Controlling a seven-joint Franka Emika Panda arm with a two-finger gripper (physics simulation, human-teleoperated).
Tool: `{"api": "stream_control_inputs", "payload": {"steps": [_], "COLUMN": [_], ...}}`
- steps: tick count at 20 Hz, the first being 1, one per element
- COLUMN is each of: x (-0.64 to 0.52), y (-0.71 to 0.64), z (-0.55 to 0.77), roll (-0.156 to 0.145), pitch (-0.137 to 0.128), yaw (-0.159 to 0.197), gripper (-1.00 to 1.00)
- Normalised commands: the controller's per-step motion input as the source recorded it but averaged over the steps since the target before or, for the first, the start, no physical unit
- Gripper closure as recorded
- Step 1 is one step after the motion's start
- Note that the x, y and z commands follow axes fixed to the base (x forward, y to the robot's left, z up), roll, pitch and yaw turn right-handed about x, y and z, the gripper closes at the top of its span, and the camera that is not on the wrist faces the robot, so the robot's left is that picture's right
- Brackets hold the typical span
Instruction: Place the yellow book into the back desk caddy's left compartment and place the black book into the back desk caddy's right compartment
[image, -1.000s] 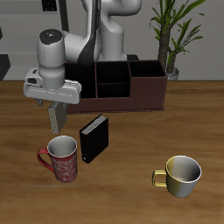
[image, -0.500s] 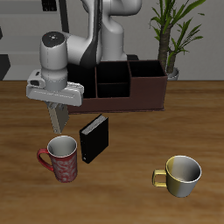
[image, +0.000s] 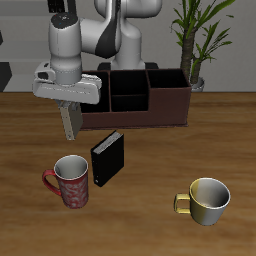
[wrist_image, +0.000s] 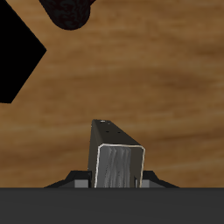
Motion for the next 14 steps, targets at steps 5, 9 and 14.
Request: {"api": "stream_control_inputs", "payload": {"steps": [5, 9, 14], "x": [-0.08, -0.31, -0.18], "y": [0.2, 0.42, 0.27], "z": [0.7, 0.67, 0.32], "roll": [-0.006, 0.046, 0.011], "pitch": [-0.046, -0.066, -0.019], "yaw": [0.024, 0.055, 0.043], "gripper": [1.0, 1.0, 1.0]}}
